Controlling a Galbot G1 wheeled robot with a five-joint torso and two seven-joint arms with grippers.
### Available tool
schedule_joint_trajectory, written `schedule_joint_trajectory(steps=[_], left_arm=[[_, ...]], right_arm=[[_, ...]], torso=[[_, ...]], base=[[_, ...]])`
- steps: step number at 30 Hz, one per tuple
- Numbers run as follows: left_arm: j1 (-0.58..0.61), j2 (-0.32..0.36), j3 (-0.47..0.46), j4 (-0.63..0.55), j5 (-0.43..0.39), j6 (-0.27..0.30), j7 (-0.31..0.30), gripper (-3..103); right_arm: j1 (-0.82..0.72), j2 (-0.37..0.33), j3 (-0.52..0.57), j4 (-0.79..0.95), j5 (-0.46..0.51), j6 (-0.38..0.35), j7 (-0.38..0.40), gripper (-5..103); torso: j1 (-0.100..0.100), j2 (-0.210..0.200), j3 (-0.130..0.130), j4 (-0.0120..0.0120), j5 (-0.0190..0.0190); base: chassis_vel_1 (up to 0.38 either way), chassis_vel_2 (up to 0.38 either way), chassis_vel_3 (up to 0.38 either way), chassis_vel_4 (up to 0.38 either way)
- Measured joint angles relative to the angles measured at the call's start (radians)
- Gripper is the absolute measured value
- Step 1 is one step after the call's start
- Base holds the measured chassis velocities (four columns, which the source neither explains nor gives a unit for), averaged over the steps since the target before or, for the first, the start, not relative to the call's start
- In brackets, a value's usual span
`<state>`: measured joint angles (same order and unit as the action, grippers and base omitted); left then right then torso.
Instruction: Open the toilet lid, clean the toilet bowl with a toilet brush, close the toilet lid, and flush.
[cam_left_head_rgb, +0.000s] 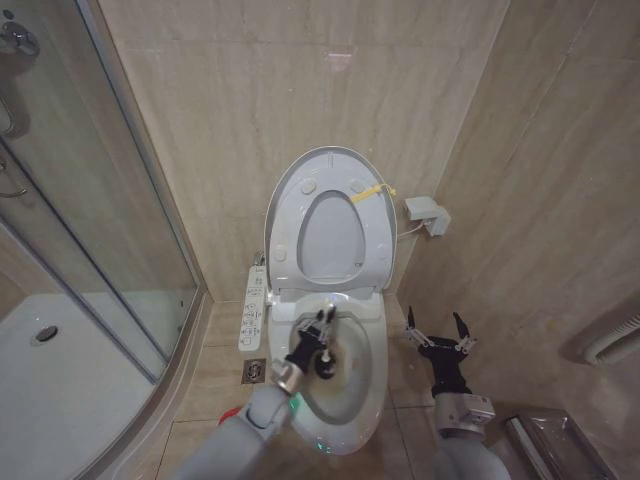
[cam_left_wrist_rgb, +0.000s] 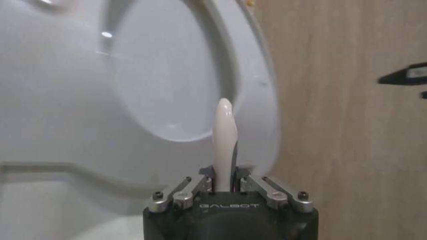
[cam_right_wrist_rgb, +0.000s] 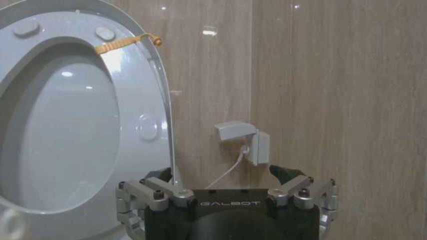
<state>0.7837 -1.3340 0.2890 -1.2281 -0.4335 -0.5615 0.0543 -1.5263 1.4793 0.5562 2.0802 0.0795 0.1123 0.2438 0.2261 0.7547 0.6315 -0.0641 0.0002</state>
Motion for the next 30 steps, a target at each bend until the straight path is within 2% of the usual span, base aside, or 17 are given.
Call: schedule_joint_trajectory(steps=[5,12,15,22,30], left_arm=[[-0.054,-0.068,0.068,0.070,-0.022,0.002,0.004,18],[-0.090,-0.147,0.108,0.145,-0.027,0.014,0.008,18],[-0.091,-0.181,0.117,0.202,-0.042,0.014,0.020,18],[-0.111,-0.177,0.105,0.309,-0.030,0.000,0.048,18],[-0.126,-0.163,0.100,0.247,-0.046,0.008,0.047,18]], right_arm=[[0.000,0.000,0.000,0.000,0.000,0.000,0.000,100],[0.000,0.000,0.000,0.000,0.000,0.000,0.000,100],[0.000,0.000,0.000,0.000,0.000,0.000,0.000,100],[0.000,0.000,0.000,0.000,0.000,0.000,0.000,100],[0.000,0.000,0.000,0.000,0.000,0.000,0.000,100]], torso=[[0.000,0.000,0.000,0.0001,0.0000],[0.000,0.000,0.000,0.0004,0.0001],[0.000,0.000,0.000,-0.0003,-0.0004],[0.000,0.000,0.000,0.0001,-0.0005],[0.000,0.000,0.000,0.0004,0.0000]], base=[[0.000,0.000,0.000,0.000],[0.000,0.000,0.000,0.000],[0.000,0.000,0.000,0.000],[0.000,0.000,0.000,0.000],[0.000,0.000,0.000,0.000]])
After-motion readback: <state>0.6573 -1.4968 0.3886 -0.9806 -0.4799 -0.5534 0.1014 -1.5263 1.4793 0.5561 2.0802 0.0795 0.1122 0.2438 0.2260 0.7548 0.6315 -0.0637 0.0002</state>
